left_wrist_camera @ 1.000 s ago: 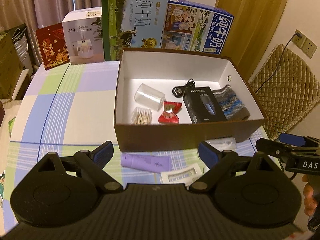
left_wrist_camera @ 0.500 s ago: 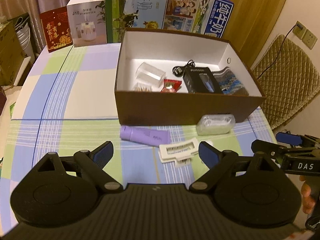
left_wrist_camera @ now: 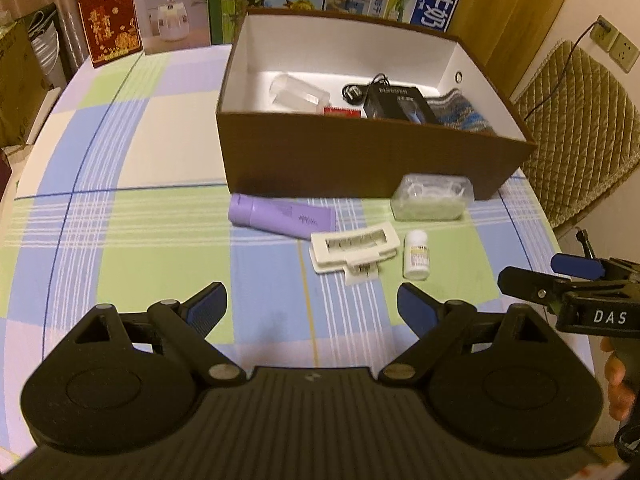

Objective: Organize objects
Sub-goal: 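Move the right tool to the white pill bottle while the left tool approaches the white clip frame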

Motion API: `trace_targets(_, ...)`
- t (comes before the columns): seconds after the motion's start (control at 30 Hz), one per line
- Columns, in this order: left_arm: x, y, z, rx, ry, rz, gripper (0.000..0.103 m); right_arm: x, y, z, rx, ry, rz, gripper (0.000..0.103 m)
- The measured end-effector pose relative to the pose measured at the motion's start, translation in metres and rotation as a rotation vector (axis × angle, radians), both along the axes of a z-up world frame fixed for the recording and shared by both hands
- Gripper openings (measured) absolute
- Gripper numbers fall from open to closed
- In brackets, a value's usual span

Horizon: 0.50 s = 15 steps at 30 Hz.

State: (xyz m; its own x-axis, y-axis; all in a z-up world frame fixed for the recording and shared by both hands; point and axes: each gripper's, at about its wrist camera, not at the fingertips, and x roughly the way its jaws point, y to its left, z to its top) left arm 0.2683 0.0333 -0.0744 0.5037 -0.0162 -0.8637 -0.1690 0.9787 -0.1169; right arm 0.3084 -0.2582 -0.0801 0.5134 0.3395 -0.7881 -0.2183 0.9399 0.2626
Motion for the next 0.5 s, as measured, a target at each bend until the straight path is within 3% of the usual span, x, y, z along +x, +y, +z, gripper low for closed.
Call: trace_targets(0.5, 0.009, -0.006, -0.017, -0.004, 0.039, 0.007, 0.09, 0.008, -0.007, -0.018, -0.023, 0.053, -0.024, 0.098)
